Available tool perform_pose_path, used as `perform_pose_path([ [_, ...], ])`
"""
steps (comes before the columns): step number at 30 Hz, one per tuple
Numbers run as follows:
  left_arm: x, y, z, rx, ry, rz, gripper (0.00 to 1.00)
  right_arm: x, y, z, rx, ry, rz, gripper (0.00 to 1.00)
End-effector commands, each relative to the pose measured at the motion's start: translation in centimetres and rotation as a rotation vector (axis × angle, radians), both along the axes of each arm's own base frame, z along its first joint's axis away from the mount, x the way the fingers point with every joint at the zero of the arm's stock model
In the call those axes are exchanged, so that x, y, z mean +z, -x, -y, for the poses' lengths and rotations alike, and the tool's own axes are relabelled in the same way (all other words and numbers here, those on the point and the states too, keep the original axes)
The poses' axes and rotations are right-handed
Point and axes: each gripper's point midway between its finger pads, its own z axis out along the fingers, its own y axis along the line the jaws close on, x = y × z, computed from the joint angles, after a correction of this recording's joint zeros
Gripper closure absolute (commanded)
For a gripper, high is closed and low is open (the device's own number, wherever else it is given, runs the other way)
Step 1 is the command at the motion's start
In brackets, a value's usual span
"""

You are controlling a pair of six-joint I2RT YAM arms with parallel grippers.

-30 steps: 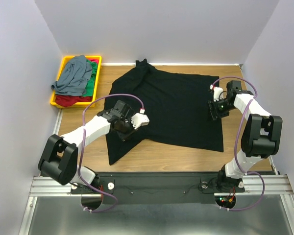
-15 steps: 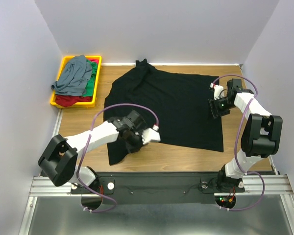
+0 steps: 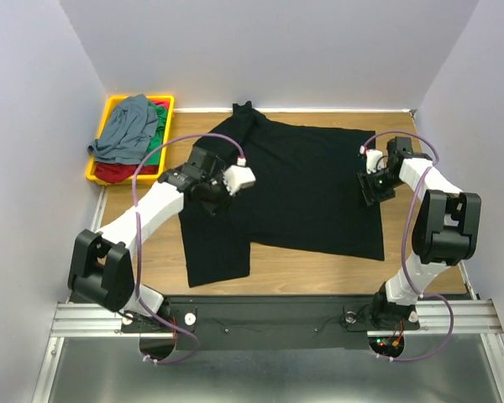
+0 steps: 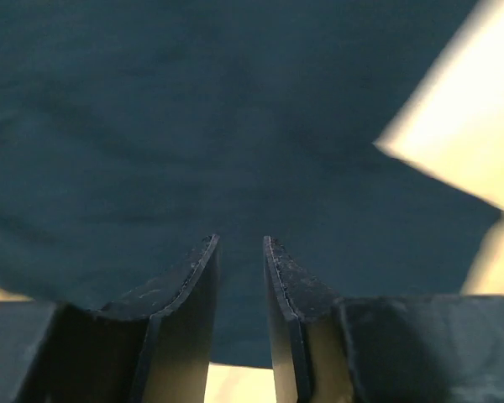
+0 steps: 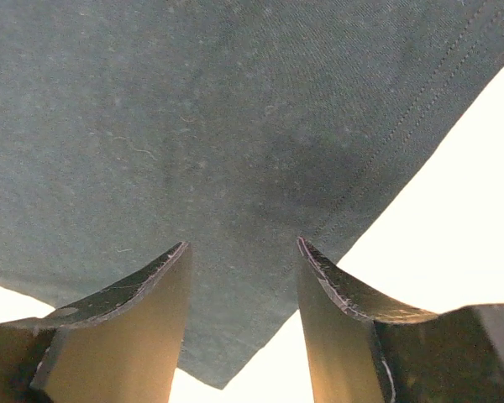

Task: Fold and stack the t-shirts
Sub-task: Flatten the tshirt out

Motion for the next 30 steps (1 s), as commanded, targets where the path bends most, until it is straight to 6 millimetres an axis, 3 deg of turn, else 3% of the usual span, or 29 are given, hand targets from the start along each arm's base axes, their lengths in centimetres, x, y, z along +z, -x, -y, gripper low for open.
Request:
perform_pose_path([
  [1, -0.2, -4.9, -2.7, 0.116, -0.070, 0.103, 0.61, -0.3, -0.6, 0.5, 0.004, 0.043, 0.010, 0.43],
  [6, -2.7, -8.9, -6.3, 0.251, -0.164, 0.134, 0.62, -2.3, 0.4, 1.2, 0.021, 0.107, -0.053, 0.44],
  [9, -5.4, -8.9, -7.6, 0.260, -0.242, 0.095, 0.64, -3.7, 1.3, 2.3, 0.037, 0.169, -0.098, 0.45],
  [14, -9.1, -5.7, -8.9, 0.204, -0.327, -0.026, 0.70, -5.0, 2.6, 4.1, 0.073, 0.273, -0.140, 0.46],
  [18, -10.8, 0.1, -8.6, 0.078, -0.370, -0.147, 0.76, -4.7, 3.4, 5.4, 0.090, 0.349, -0.149, 0.47],
  [22, -10.2, 6.0, -6.5, -0.085, -0.366, -0.220, 0.79, -3.9, 5.0, 6.3, 0.160, 0.402, -0.154, 0.47],
  [26, -7.5, 9.5, -3.7, -0.208, -0.286, -0.272, 0.80, -2.4, 6.4, 6.4, 0.239, 0.421, -0.146, 0.47],
  [27, -6.1, 10.4, -2.6, -0.256, -0.231, -0.312, 0.80, -1.2, 6.0, 6.2, 0.244, 0.407, -0.114, 0.47],
  [29, -4.4, 10.4, -1.5, -0.274, -0.178, -0.308, 0.76, 0.3, 4.9, 5.9, 0.227, 0.385, -0.060, 0.46],
  [30, -2.8, 9.0, -0.7, -0.265, -0.141, -0.263, 0.75, 1.1, 3.8, 5.3, 0.197, 0.335, -0.017, 0.46],
])
